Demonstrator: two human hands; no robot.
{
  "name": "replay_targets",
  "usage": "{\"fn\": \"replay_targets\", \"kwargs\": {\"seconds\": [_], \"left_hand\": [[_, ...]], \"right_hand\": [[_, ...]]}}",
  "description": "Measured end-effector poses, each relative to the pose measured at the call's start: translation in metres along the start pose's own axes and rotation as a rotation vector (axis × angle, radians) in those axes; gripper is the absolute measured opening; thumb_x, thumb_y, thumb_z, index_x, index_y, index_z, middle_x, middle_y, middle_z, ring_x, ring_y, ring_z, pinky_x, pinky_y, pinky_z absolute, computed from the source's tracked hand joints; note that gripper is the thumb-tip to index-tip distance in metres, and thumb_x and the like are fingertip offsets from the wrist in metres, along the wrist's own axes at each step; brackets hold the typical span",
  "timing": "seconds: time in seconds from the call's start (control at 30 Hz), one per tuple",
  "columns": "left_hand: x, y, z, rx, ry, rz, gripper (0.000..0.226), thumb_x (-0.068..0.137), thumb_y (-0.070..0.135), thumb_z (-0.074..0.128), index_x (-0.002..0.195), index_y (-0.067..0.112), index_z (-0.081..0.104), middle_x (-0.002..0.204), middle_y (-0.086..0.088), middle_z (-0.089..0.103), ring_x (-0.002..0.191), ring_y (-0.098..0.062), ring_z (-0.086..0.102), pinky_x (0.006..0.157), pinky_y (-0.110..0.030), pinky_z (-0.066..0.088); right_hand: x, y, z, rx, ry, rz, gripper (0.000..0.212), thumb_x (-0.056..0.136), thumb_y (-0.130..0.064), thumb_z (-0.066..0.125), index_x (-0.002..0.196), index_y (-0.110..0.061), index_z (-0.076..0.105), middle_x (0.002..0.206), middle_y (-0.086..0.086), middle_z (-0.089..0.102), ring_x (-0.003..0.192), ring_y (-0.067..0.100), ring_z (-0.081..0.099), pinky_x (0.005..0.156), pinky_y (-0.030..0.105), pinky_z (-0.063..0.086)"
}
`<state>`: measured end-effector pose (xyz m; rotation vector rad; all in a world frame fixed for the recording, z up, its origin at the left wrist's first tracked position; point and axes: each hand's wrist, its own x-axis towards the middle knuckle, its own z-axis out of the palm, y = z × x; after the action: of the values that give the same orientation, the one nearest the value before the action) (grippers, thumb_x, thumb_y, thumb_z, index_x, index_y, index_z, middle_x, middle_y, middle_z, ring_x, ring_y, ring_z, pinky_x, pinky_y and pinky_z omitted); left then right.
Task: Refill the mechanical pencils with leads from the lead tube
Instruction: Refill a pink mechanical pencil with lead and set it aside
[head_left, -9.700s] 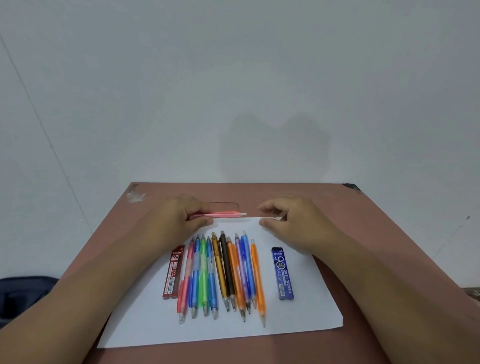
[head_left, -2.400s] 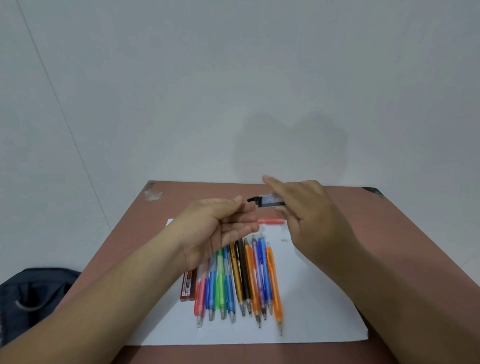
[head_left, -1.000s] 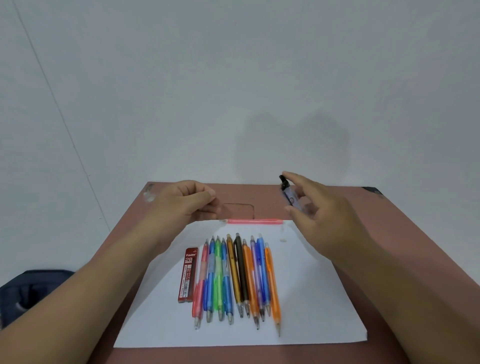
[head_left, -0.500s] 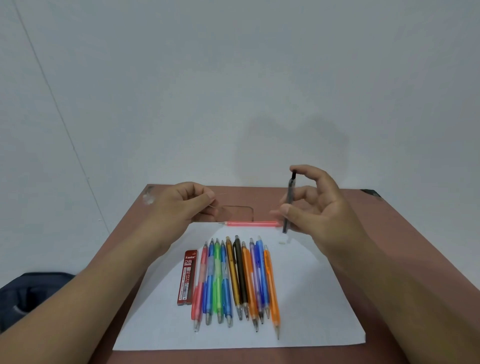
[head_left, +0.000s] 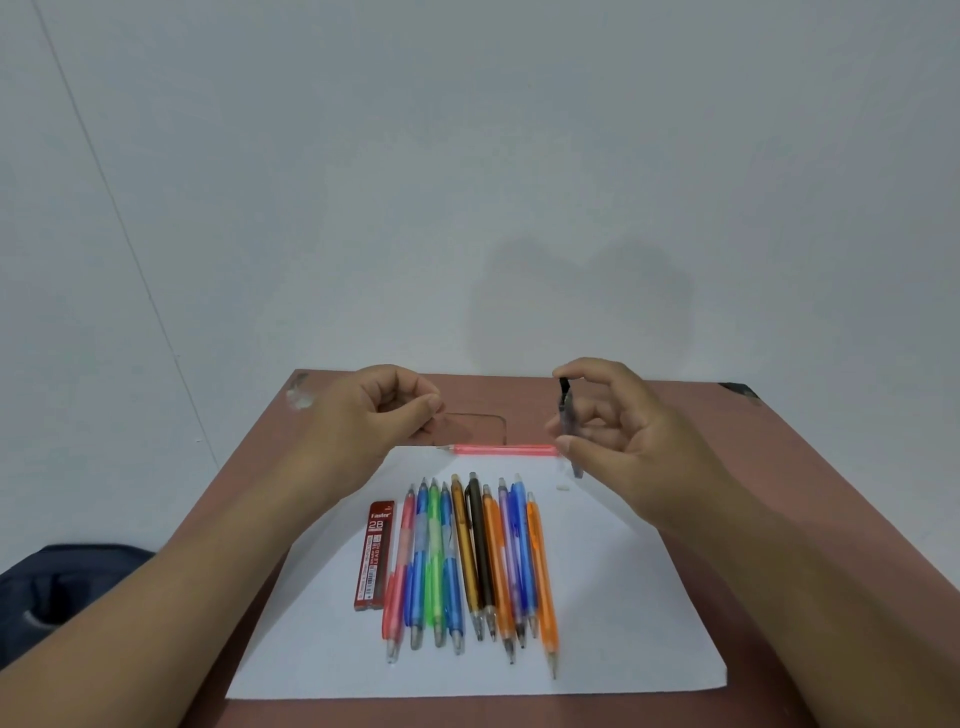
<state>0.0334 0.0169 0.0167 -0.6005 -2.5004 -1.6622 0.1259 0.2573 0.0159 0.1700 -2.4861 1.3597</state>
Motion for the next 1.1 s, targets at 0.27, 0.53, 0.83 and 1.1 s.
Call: {"fn": "replay_targets", "kwargs": {"seconds": [0.27, 0.53, 0.83, 1.1], "left_hand": [[-0.001, -0.003, -0.001, 0.040, -0.011, 0.038, 0.004, 0.092, 0.021, 0.069, 0.093, 0.020, 0.073, 0.082, 0.004, 0.075, 0.077, -0.003, 0.070, 0.060, -0.005, 0.048], [0.003, -0.010, 0.000, 0.044, -0.020, 0.040, 0.004, 0.092, 0.023, 0.069, 0.092, 0.023, 0.072, 0.082, 0.008, 0.074, 0.077, -0.006, 0.070, 0.066, -0.012, 0.054], [0.007, -0.018, 0.000, 0.018, -0.039, 0.047, 0.004, 0.092, 0.021, 0.068, 0.093, 0.020, 0.072, 0.083, 0.005, 0.075, 0.078, -0.012, 0.072, 0.073, -0.023, 0.061], [0.008, -0.018, 0.001, 0.023, -0.043, 0.047, 0.005, 0.092, 0.023, 0.068, 0.092, 0.022, 0.073, 0.083, 0.006, 0.075, 0.078, -0.011, 0.072, 0.072, -0.023, 0.060]], "right_hand": [[-0.002, -0.008, 0.006, 0.125, -0.044, -0.003, 0.054, 0.093, -0.006, 0.069, 0.118, -0.051, 0.052, 0.100, 0.000, 0.073, 0.099, 0.021, 0.073, 0.090, 0.051, 0.059], [0.000, -0.006, 0.011, -0.084, -0.015, 0.054, 0.051, 0.094, -0.019, 0.070, 0.125, -0.051, 0.045, 0.088, -0.005, 0.072, 0.085, 0.010, 0.073, 0.078, 0.033, 0.061], [0.006, 0.003, 0.015, -0.228, 0.265, 0.155, 0.058, 0.091, -0.027, 0.074, 0.135, -0.041, 0.038, 0.079, -0.007, 0.065, 0.070, 0.007, 0.067, 0.051, 0.012, 0.046], [0.007, 0.003, 0.015, -0.205, 0.255, 0.149, 0.053, 0.093, -0.024, 0.072, 0.132, -0.039, 0.038, 0.078, -0.004, 0.063, 0.069, 0.009, 0.065, 0.050, 0.011, 0.045]]}}
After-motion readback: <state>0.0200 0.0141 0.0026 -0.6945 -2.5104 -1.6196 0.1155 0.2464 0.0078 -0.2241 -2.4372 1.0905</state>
